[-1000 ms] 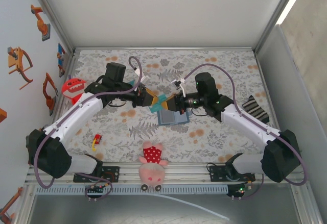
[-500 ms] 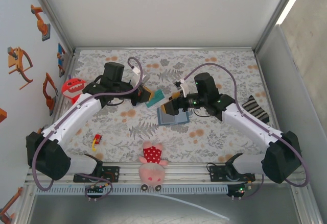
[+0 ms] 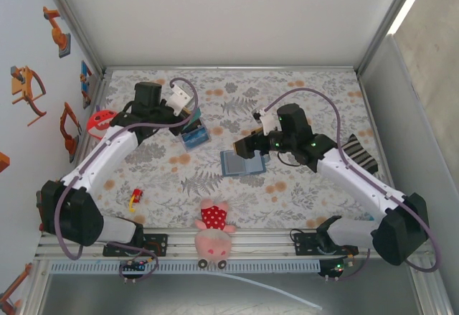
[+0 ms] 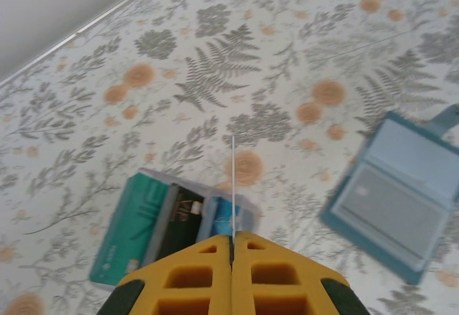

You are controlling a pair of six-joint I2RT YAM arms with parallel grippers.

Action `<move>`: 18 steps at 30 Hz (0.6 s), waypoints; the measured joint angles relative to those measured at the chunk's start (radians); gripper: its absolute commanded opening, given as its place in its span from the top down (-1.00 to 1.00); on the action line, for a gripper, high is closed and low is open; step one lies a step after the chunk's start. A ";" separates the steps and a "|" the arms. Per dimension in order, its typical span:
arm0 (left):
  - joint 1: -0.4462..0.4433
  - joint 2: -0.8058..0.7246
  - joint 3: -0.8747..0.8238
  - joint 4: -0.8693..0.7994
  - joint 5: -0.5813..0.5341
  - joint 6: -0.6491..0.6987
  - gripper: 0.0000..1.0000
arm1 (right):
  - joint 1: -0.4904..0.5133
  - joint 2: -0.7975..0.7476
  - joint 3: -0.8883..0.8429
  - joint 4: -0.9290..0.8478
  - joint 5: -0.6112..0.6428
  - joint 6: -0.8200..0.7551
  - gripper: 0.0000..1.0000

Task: Take the credit cards out of the card holder

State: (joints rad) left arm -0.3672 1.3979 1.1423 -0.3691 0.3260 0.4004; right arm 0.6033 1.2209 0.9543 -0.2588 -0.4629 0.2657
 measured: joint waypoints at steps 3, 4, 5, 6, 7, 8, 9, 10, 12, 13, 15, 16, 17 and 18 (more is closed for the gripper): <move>0.032 0.070 0.000 0.045 -0.023 0.063 1.00 | -0.003 -0.008 0.000 -0.004 0.047 0.011 -0.99; 0.045 0.095 0.000 0.057 -0.023 0.083 1.00 | -0.005 -0.013 0.000 -0.008 0.064 0.014 -0.99; 0.056 0.118 0.000 0.067 -0.021 0.103 1.00 | -0.007 -0.019 0.000 -0.011 0.077 0.019 -0.99; 0.067 0.138 0.000 0.075 -0.018 0.119 1.00 | -0.009 -0.025 0.000 -0.014 0.093 0.023 -0.99; 0.077 0.158 0.001 0.084 -0.014 0.137 1.00 | -0.011 -0.033 0.000 -0.018 0.108 0.026 -0.99; 0.089 0.179 0.004 0.092 -0.009 0.153 1.00 | -0.012 -0.042 0.000 -0.019 0.125 0.030 -0.99; 0.097 0.195 0.008 0.095 -0.003 0.164 1.00 | -0.013 -0.050 0.000 -0.020 0.141 0.034 -0.99; 0.107 0.212 0.017 0.096 0.008 0.176 1.00 | -0.013 -0.059 0.000 -0.021 0.155 0.035 -0.99; 0.121 0.245 0.043 0.096 0.029 0.193 1.00 | -0.013 -0.074 0.000 -0.022 0.187 0.041 -0.99; 0.127 0.260 0.059 0.097 0.039 0.201 1.00 | -0.013 -0.080 0.000 -0.023 0.203 0.045 -0.99; 0.132 0.280 0.081 0.101 0.053 0.216 1.00 | -0.014 -0.085 0.000 -0.028 0.227 0.051 -0.99; 0.133 0.286 0.088 0.102 0.060 0.223 1.00 | -0.014 -0.084 0.000 -0.032 0.239 0.053 -0.99; 0.133 0.294 0.094 0.104 0.067 0.231 1.00 | -0.014 -0.083 0.000 -0.038 0.246 0.054 -0.99; 0.133 0.301 0.097 0.105 0.071 0.236 1.00 | -0.014 -0.082 0.000 -0.042 0.252 0.056 -0.99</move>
State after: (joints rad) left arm -0.2340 1.6985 1.2396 -0.2642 0.3965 0.6365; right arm 0.5896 1.1389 0.9543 -0.3012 -0.2111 0.3222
